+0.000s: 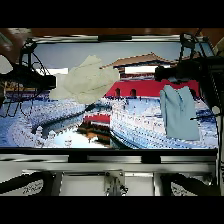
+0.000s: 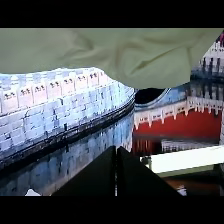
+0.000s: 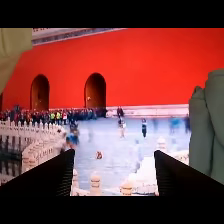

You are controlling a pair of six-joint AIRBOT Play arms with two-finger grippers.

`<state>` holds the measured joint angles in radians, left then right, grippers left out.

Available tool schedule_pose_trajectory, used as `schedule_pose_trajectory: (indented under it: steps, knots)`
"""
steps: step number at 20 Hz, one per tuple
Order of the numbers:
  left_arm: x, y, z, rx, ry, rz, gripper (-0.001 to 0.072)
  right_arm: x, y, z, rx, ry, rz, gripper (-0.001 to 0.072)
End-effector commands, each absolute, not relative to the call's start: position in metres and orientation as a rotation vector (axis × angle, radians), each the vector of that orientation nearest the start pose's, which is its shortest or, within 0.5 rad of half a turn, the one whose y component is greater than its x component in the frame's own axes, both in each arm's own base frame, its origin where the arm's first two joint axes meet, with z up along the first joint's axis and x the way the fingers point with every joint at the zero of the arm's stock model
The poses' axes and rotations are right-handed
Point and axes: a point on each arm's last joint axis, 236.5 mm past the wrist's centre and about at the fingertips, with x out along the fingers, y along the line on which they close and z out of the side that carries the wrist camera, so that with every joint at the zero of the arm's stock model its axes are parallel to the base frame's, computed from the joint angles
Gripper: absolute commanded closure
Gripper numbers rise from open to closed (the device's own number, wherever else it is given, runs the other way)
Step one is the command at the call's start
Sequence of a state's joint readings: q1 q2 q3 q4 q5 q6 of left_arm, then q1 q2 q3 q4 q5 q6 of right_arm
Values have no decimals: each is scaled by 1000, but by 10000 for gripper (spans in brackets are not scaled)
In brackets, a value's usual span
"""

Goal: Fold the shirts.

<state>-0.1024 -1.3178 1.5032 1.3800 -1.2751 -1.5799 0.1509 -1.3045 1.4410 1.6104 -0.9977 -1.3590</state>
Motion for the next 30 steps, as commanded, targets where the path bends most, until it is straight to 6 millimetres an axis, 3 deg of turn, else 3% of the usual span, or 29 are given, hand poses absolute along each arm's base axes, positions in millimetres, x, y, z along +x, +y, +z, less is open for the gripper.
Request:
schedule_pose_trajectory:
  steps: [1, 7, 8, 9, 11, 16, 17, 18, 21, 23, 25, 30]
  knots:
    - [437, -101, 116, -174, 1059, -249, 640, 481, 88, 145, 208, 789, 102, 99]
    - [449, -104, 99, -197, 1074, -249, 636, 455, 89, 122, 195, 935, 105, 98]
    - [453, -104, 93, -200, 1075, -245, 516, 450, 89, 118, 187, 961, 105, 98]
    - [461, -104, 86, -206, 1067, -239, 285, 446, 89, 115, 185, 985, 103, 99]
    - [477, -106, 68, -286, 1074, -191, 95, 441, 88, 112, 181, 1011, 101, 99]
    - [481, -106, 30, -211, 1140, -228, 108, 440, 88, 109, 180, 1019, 100, 98]
    - [487, -105, 28, -212, 1122, -224, 100, 439, 88, 106, 180, 1023, 99, 98]
    - [498, -104, 28, -214, 1084, -215, -13, 438, 88, 104, 180, 1029, 98, 98]
    - [532, -90, 20, -241, 1024, -164, -11, 434, 88, 94, 181, 1057, 97, 99]
    - [551, -77, -1, -300, 1055, -114, -11, 431, 88, 89, 180, 1069, 94, 98]
    - [555, -72, -30, -316, 1136, -96, -10, 430, 87, 86, 180, 1076, 93, 98]
    - [562, -101, -73, -417, 1213, -145, -6, 432, 87, 87, 181, 1065, 94, 98]
